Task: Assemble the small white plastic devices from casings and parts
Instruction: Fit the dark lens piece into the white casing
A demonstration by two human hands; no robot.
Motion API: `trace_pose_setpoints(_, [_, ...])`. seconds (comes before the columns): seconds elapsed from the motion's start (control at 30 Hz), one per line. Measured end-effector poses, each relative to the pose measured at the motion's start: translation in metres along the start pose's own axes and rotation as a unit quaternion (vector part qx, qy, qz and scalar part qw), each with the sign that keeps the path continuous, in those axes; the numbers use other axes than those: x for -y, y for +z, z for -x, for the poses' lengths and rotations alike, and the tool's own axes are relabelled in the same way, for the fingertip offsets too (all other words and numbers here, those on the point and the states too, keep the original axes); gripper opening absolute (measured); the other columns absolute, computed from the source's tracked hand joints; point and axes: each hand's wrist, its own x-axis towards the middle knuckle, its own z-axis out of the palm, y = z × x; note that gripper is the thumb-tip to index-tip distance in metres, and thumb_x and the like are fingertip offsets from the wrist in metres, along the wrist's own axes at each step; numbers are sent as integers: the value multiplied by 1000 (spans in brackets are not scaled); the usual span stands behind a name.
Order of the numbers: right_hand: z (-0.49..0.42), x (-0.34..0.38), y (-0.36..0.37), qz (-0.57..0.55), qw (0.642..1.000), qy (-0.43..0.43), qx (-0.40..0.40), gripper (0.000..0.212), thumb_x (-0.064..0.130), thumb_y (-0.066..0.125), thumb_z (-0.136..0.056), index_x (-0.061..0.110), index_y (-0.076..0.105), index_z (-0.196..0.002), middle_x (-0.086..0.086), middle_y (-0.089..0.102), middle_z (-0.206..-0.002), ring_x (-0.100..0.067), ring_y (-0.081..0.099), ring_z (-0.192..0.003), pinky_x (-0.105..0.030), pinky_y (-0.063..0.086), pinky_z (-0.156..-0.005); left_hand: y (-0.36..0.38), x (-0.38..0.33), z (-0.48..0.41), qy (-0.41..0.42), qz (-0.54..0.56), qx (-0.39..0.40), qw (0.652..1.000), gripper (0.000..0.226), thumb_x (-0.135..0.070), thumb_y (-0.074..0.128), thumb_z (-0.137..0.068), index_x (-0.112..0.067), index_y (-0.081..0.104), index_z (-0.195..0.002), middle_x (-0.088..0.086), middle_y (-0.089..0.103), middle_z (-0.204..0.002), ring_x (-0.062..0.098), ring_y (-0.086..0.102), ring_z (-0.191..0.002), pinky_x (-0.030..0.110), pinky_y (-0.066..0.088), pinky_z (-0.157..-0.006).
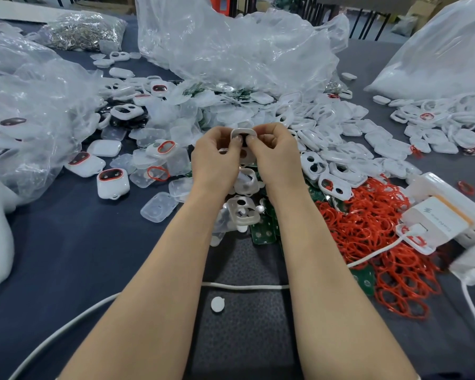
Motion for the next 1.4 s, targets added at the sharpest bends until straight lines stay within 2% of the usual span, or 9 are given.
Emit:
trace_pose_setpoints(0.23, [1,0,-3,57,998,-35,-21,12,7,61,-88,16,56,-93,1,60,-84,-19,63,-83,-24,54,-69,0,-2,4,14,6,22,1000,13,-5,57,-92,-16,61,-94,9,70,-93,24,68,-91,43,55,-88])
trace_pose_setpoints(0.4, [3,2,0,91,994,-59,-34,12,10,63,-88,17,54,-92,9,57,-76,-3,56,-68,-19,48,-68,1,-4,3,43,-18,-1,999,19,-2,55,-90,-19,60,-90,-9,65,-81,11,65,-78,30,56,-80])
trace_pose_setpoints(0.5, [9,1,8,152,978,-111,-89,15,13,63,-88,11,58,-102,-3,61,-92,-13,56,-80,-22,45,-75,1,-3,4,63,-39,-50,996,13,-7,56,-91,-19,61,-89,-13,63,-77,13,65,-78,24,52,-74])
trace_pose_setpoints(0.6, [11,3,12,160,974,-142,-76,22,21,63,-91,7,65,-108,-6,66,-102,-13,60,-89,-23,48,-83,1,-1,5,89,-69,-92,989,11,-14,54,-95,-14,65,-98,-1,66,-95,16,63,-92,29,52,-85])
trace_pose_setpoints(0.7, [8,4,11,106,991,-86,-16,28,26,61,-93,8,66,-114,-4,69,-107,-11,64,-97,-22,50,-88,5,-2,4,115,-108,-20,987,28,-6,51,-94,-3,61,-120,11,60,-121,20,58,-111,35,47,-98])
trace_pose_setpoints(0.83, [-3,-2,-5,-64,997,17,-50,17,10,57,-94,6,65,-109,-8,69,-101,-17,65,-95,-30,54,-89,10,-3,8,164,-146,58,974,38,0,49,-91,-4,58,-128,5,51,-135,14,51,-118,8,36,-98])
trace_pose_setpoints(0.97, [-7,-4,-12,-128,989,59,-35,12,4,55,-94,15,60,-95,-5,65,-91,-18,62,-87,-31,53,-78,3,-3,3,100,-75,-10,992,31,-6,47,-97,-9,57,-126,2,57,-123,7,53,-107,7,40,-86])
trace_pose_setpoints(1.17, [-6,2,-11,-210,974,80,37,13,2,51,-95,12,60,-97,-6,63,-88,-13,60,-75,-19,49,-62,-1,-6,0,-30,87,3,996,8,-19,55,-97,-17,63,-99,7,68,-102,25,65,-102,39,53,-94])
trace_pose_setpoints(1.4, [-3,6,-12,-271,954,110,67,14,5,51,-96,13,61,-92,-4,64,-85,-11,61,-73,-18,52,-63,-5,-7,-2,-101,237,31,966,9,-10,58,-94,-17,61,-88,1,66,-84,12,63,-80,21,54,-70])
